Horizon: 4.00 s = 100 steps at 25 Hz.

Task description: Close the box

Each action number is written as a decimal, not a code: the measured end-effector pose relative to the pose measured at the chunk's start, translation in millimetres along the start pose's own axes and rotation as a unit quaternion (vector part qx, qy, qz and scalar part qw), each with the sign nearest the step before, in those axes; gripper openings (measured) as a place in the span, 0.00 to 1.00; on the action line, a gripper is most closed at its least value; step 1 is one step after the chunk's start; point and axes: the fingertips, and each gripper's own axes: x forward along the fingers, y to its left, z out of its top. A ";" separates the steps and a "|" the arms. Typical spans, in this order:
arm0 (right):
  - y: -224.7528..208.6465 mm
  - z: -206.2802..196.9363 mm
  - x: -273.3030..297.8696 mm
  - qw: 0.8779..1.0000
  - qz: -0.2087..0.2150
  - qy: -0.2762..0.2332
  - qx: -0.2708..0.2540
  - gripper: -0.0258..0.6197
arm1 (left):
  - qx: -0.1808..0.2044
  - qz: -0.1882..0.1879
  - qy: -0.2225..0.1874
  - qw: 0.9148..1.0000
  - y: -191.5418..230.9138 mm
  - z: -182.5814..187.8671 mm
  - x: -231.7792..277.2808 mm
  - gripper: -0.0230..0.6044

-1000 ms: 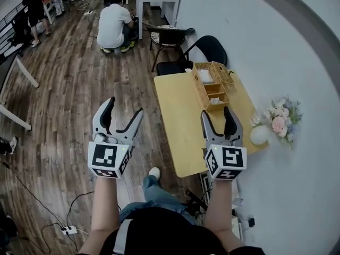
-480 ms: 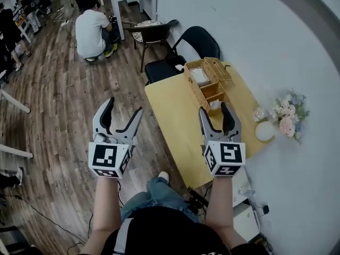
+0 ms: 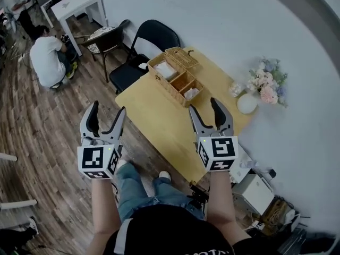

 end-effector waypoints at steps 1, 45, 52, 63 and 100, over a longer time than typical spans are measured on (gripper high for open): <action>-3.8 -1.2 0.5 1.000 -0.016 0.002 0.005 0.49 | 0.003 -0.018 0.001 1.000 0.7 -1.0 9.7 0.59; -56.4 -17.7 97.4 0.938 -0.325 0.044 0.114 0.42 | 0.057 -0.361 0.046 0.930 16.2 -23.8 302.3 0.59; -81.6 -45.7 88.7 0.927 -0.344 0.077 0.127 0.42 | 0.006 -0.391 0.080 0.917 -15.0 -45.1 350.9 0.59; -82.7 -62.7 123.0 0.908 -0.372 0.115 0.151 0.42 | -0.106 -0.503 0.196 0.835 -51.1 -77.4 450.4 0.57; -33.4 -78.8 186.4 0.884 -0.403 0.178 0.154 0.33 | -0.200 -0.560 0.410 0.692 -120.6 -200.8 567.3 0.21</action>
